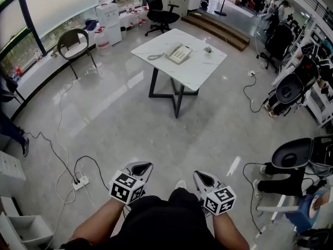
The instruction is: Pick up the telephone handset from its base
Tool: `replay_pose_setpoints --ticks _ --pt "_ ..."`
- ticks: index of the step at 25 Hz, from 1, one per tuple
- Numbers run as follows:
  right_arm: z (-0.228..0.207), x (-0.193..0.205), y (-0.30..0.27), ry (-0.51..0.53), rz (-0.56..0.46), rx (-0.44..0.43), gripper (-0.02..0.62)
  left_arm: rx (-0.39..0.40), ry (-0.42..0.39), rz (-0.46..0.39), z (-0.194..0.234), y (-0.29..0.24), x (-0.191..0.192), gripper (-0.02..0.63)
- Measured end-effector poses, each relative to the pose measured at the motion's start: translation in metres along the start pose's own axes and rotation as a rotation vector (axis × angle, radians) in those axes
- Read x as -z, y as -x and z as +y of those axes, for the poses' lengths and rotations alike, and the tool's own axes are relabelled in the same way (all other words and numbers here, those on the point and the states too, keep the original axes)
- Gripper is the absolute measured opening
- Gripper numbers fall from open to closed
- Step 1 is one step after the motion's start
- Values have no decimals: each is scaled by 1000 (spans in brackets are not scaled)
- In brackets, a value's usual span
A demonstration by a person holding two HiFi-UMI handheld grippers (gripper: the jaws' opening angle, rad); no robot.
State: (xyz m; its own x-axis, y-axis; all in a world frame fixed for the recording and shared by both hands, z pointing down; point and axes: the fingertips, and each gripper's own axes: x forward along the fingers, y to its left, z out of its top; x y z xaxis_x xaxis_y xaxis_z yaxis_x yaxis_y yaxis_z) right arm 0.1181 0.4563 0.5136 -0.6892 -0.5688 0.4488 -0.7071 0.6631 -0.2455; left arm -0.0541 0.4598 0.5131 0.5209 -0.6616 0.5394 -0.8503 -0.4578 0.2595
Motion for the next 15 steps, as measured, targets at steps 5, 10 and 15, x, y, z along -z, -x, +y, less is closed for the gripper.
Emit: replay_pose_setpoints --ticks 5,10,15 --pt "-14 -12 -29 -7 -7 -8 2 8 0 -7 17 -18 -14 5" --pt "-47 -28 -64 -19 -6 -23 2 2 6 9 34 -49 -31 5" --pt "-92 -67 -103 -32 -27 -48 2 -34 8 15 60 -87 -73 5"
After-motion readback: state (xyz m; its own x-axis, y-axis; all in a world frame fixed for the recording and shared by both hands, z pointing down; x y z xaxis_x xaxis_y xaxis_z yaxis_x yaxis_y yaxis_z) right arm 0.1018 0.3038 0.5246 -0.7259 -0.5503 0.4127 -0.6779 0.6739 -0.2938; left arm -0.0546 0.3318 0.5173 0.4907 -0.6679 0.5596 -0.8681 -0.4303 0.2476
